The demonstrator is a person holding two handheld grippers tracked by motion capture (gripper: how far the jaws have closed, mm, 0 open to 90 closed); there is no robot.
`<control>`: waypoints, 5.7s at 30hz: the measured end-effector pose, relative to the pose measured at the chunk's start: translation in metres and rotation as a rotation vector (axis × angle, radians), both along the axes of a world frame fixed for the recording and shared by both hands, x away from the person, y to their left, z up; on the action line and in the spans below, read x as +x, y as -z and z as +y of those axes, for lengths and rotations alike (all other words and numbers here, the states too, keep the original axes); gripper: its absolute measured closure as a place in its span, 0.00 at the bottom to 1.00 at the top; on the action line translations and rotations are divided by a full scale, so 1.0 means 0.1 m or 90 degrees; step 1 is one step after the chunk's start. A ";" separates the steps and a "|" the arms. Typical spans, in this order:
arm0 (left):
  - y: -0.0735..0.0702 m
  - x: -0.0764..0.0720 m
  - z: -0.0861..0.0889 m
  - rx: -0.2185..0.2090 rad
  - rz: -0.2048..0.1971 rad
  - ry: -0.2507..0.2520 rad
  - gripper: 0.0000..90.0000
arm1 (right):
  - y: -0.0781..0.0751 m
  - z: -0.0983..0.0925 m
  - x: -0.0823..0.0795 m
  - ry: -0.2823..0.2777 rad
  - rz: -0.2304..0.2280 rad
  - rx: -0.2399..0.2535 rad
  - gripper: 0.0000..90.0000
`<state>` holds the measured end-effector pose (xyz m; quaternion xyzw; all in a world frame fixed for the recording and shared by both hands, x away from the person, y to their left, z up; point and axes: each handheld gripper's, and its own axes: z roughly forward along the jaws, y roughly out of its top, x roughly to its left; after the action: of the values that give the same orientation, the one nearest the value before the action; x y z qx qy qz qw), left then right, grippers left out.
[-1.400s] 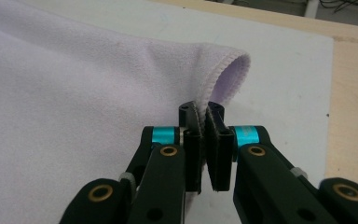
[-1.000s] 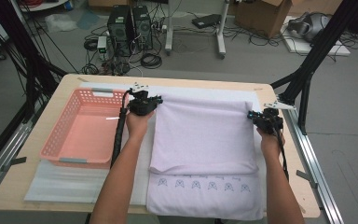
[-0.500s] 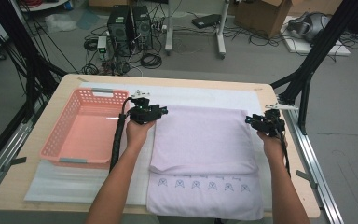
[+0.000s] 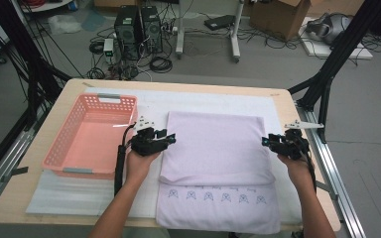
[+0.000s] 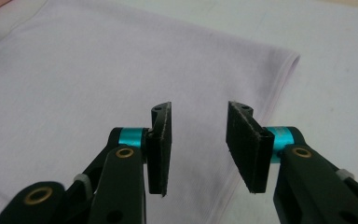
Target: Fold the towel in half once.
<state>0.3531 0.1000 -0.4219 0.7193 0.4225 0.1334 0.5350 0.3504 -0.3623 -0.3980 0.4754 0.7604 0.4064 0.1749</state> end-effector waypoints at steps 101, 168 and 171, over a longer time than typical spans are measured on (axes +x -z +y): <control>0.28 -1.24 0.07 0.114 0.033 0.065 0.97 | 0.46 -0.05 -1.56 -0.006 0.041 -0.060 0.86; 0.21 -2.12 0.37 0.008 0.023 0.088 0.65 | 0.35 -0.01 -2.47 0.011 0.023 -0.041 0.79; 0.17 -1.94 0.38 -0.006 0.015 0.065 0.64 | 0.33 -0.01 -2.38 0.023 0.008 -0.044 0.78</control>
<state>0.1586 0.1382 -0.4393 0.7389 0.3921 0.0951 0.5397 0.1121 -0.3630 -0.4307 0.4853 0.7663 0.3737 0.1939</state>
